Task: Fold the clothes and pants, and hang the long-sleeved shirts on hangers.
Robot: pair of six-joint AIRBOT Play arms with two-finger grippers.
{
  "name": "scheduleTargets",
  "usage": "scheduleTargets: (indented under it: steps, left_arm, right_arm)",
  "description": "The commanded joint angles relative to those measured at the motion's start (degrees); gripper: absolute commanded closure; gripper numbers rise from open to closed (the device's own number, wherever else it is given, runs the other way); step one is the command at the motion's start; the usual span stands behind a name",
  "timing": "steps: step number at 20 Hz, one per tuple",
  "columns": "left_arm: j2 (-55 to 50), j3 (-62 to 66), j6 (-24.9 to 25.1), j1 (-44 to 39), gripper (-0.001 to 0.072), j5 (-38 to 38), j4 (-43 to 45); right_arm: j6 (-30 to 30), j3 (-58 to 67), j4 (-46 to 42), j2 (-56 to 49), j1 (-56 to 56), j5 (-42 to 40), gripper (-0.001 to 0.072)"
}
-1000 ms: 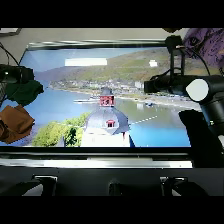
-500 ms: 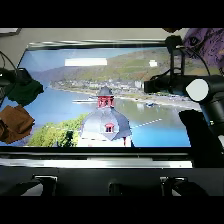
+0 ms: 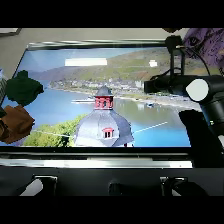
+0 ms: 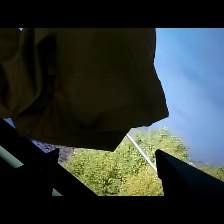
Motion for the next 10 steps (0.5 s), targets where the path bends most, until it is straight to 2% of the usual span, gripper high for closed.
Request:
scheduleTargets:
  steps: [1,8,10]
  left_arm:
    - [-2.3,-6.5,-0.7,3.3,0.0,12.5,-1.2]
    - [-17.4,-7.0,-2.8,4.9,0.0001,26.3,-1.3]
    - [-19.8,-6.9,-2.8,4.4,0.0015,27.5,-2.6]
  right_arm:
    - [0.0,0.1,0.0,0.0,0.1,0.1,0.0677]
    - [0.0,0.1,0.0,0.0,0.1,0.0,0.0677]
    - [0.0,0.1,0.0,0.0,0.1,0.1,0.0677]
